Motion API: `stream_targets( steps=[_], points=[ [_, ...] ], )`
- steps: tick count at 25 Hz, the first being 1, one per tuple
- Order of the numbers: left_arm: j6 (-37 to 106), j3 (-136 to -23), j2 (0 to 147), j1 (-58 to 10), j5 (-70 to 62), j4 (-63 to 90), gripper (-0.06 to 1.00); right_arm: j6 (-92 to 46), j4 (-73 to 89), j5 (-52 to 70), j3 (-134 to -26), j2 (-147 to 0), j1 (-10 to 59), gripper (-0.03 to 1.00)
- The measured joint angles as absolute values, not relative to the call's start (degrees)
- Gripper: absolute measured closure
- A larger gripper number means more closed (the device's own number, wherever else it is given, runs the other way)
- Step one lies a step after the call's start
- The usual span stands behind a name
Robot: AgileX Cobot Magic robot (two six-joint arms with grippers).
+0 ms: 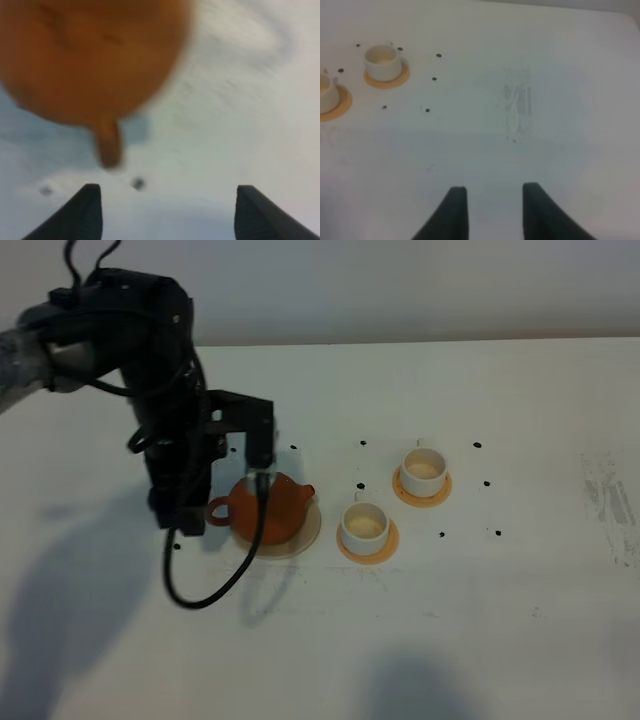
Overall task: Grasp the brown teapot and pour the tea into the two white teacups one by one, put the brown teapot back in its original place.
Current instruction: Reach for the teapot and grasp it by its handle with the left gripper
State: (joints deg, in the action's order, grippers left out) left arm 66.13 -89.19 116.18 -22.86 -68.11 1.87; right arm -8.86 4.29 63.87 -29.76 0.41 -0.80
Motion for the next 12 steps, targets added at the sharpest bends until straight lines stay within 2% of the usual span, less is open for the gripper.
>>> stream_targets(
  steps=[4,12],
  points=[
    [62.90,-84.57,112.03,-23.02,-63.12,-1.38,0.39,-8.86,4.29,63.87,-29.76,0.41,-0.80,0.70],
    [60.90,-84.10,115.52,-23.07,-52.85,-3.97,0.39,-8.86,4.29,63.87,-29.76,0.41,-0.80,0.70]
  ],
)
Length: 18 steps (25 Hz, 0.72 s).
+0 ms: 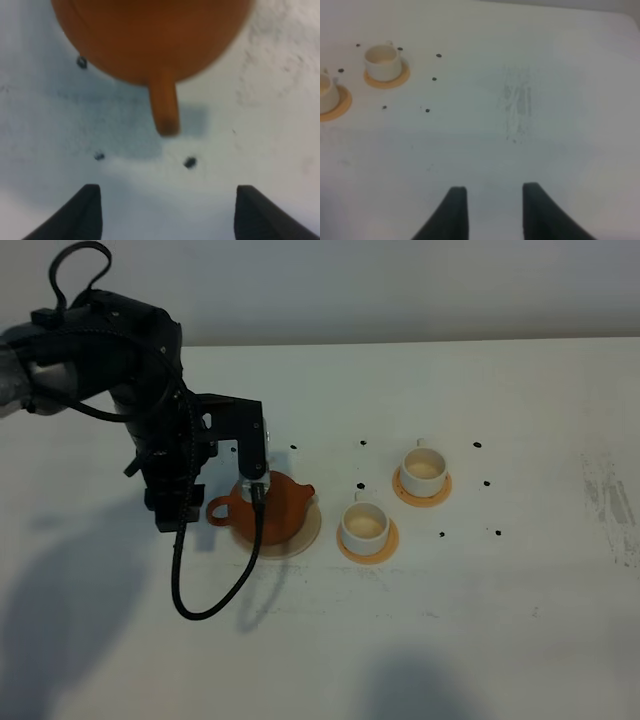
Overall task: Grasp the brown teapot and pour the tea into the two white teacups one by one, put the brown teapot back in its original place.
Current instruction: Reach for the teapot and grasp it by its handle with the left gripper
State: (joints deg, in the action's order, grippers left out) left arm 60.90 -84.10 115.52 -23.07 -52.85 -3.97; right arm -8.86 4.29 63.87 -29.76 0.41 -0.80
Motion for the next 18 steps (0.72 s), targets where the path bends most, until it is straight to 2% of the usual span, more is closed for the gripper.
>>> stream_targets(
  steps=[8,18],
  points=[
    [65.84,-83.93,117.95,-23.38,-50.77,0.00,0.39,-8.86,4.29,63.87,-29.76,0.41,-0.80,0.70],
    [60.74,-83.93,118.55,-24.11,-49.75,0.00,0.39,-8.86,4.29,63.87,-29.76,0.41,-0.80,0.70]
  ],
)
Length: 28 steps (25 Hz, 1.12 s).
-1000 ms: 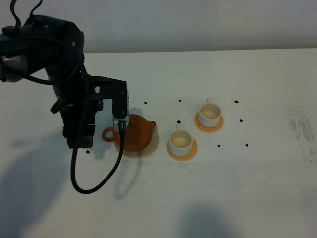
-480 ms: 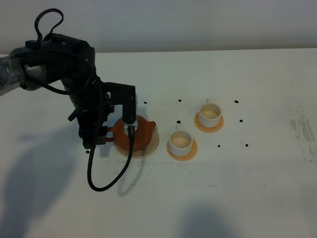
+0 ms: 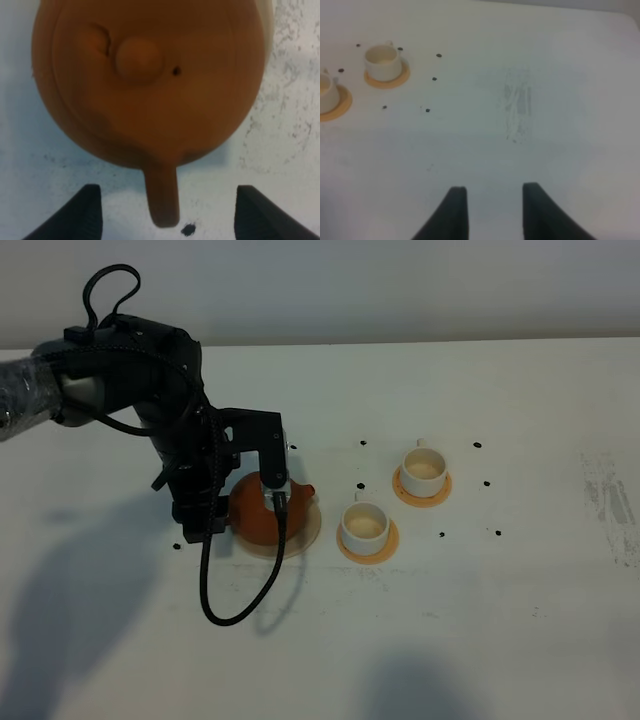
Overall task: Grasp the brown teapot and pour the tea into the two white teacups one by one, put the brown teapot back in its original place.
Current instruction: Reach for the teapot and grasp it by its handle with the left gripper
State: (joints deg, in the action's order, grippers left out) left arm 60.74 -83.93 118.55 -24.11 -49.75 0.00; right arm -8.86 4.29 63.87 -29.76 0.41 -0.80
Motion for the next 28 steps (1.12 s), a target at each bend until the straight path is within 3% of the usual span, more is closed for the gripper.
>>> stream_targets(
  steps=[28],
  points=[
    [60.34,-83.93,119.11,-24.68,-47.28,0.00,0.47,-8.86,4.29,63.87,-29.76,0.41,-0.80,0.70]
  ],
)
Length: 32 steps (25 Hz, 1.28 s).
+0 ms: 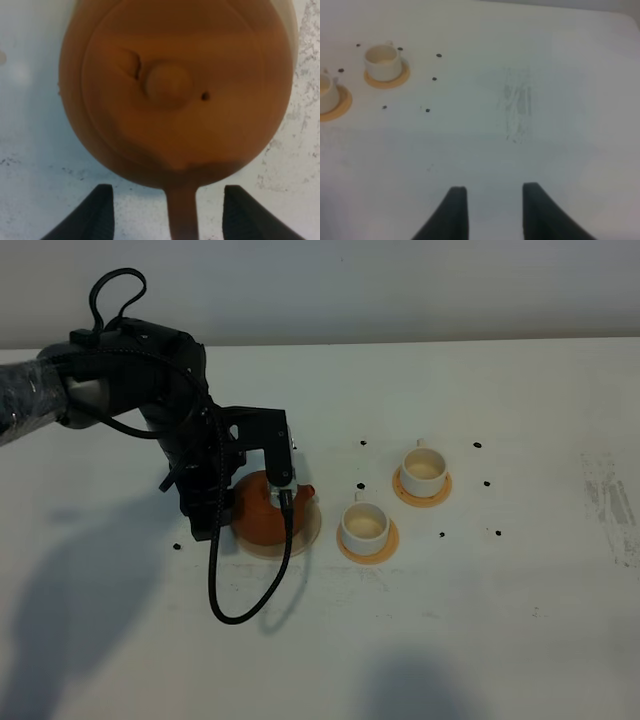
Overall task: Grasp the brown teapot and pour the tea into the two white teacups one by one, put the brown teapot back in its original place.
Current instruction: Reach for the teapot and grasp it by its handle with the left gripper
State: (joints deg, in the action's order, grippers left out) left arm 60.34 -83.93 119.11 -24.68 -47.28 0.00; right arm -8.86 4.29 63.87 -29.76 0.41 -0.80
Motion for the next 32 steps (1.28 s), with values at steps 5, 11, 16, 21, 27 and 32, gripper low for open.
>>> stream_targets(
  steps=[5,11,16,21,27,32],
  points=[
    [60.32,-83.93,119.70,-24.77,-47.40,0.00,0.47,-8.86,4.29,63.87,-29.76,0.41,-0.80,0.70],
    [60.28,-83.93,119.70,-24.77,-47.34,-0.48,0.55,-8.86,4.29,63.87,-29.76,0.41,-0.80,0.70],
    [60.17,-83.93,119.70,-24.77,-47.81,-1.05,0.85,-8.86,4.29,63.87,-29.76,0.41,-0.80,0.70],
    [60.17,-83.93,119.70,-24.72,-47.64,-1.09,0.85,-8.86,4.29,63.87,-29.76,0.41,-0.80,0.70],
    [60.17,-83.93,119.70,-24.72,-47.37,-1.04,0.85,-8.86,4.29,63.87,-29.76,0.41,-0.80,0.70],
    [60.27,-83.88,119.18,-24.72,-46.59,-0.86,0.85,-8.86,4.29,63.87,-29.76,0.41,-0.80,0.70]
  ],
)
